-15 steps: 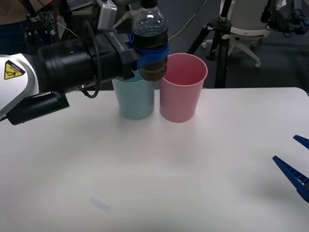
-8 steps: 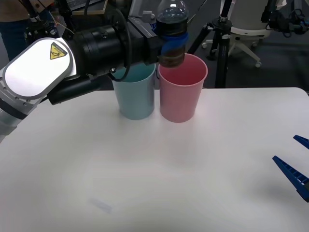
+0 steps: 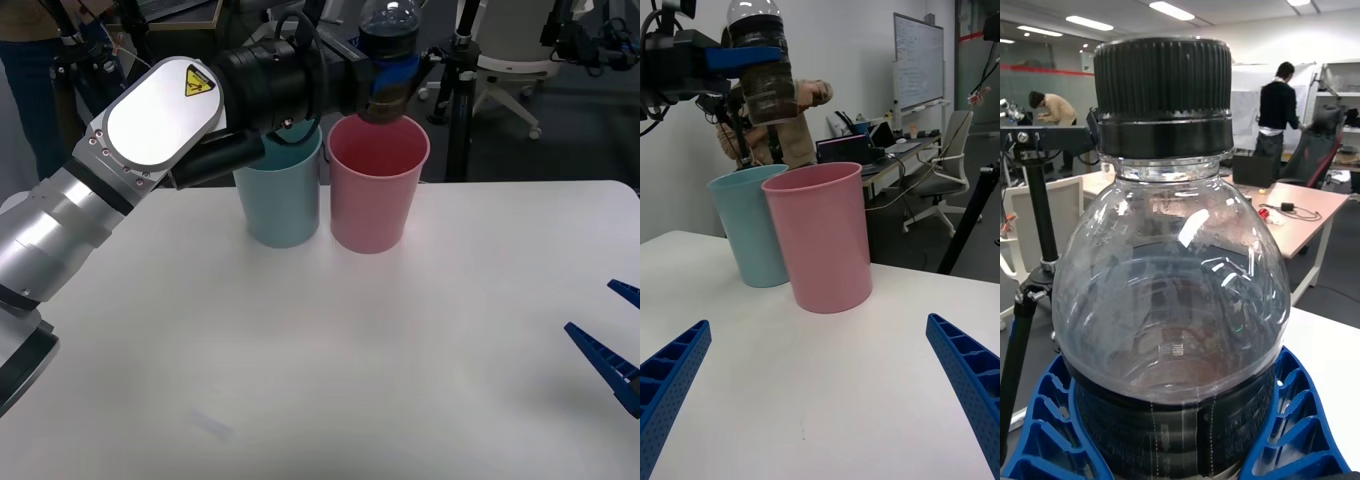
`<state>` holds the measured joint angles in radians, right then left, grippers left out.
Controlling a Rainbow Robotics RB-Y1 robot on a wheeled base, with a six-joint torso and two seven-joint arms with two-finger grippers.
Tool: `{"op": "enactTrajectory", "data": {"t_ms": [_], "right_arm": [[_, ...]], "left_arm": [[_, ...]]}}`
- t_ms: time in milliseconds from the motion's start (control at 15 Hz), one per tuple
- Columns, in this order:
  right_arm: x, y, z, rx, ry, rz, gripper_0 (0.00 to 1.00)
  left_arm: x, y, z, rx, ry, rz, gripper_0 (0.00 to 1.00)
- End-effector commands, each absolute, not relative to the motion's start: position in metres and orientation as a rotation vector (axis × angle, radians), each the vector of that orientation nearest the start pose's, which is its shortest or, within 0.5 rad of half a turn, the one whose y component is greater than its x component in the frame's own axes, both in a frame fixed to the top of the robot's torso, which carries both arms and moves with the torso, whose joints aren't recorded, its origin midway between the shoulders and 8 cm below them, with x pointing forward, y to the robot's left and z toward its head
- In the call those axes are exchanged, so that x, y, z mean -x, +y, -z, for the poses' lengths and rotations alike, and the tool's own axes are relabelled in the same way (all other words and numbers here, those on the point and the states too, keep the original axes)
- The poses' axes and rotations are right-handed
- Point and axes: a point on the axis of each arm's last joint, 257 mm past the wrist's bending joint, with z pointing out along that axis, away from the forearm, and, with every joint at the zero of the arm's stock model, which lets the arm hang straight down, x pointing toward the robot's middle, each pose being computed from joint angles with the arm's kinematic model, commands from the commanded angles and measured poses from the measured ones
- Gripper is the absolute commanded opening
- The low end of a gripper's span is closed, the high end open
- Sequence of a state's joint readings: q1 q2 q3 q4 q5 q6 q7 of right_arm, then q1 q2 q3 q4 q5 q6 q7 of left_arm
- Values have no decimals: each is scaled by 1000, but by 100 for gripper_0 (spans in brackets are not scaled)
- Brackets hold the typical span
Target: Grasp the object on the table and drop it into the matching bin: aluminum can to the light blue bin, PET bottle to the pink bin.
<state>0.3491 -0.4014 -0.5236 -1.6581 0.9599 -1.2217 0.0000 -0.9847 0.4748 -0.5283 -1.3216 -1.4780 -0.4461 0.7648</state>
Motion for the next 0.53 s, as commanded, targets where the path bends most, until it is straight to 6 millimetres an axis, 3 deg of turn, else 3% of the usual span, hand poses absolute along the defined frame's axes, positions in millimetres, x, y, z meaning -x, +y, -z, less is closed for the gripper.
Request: {"op": "enactTrajectory", "data": {"t_ms": [67,533], "right_arm": [[-342,-330,169,465,1441,-567,100],[-342,-330,169,465,1441,-567,100]], "left_arm": [[-596,-85,-30,-841,1378,691,13],[-598,-110,-19,-857,1391,679,12]]}}
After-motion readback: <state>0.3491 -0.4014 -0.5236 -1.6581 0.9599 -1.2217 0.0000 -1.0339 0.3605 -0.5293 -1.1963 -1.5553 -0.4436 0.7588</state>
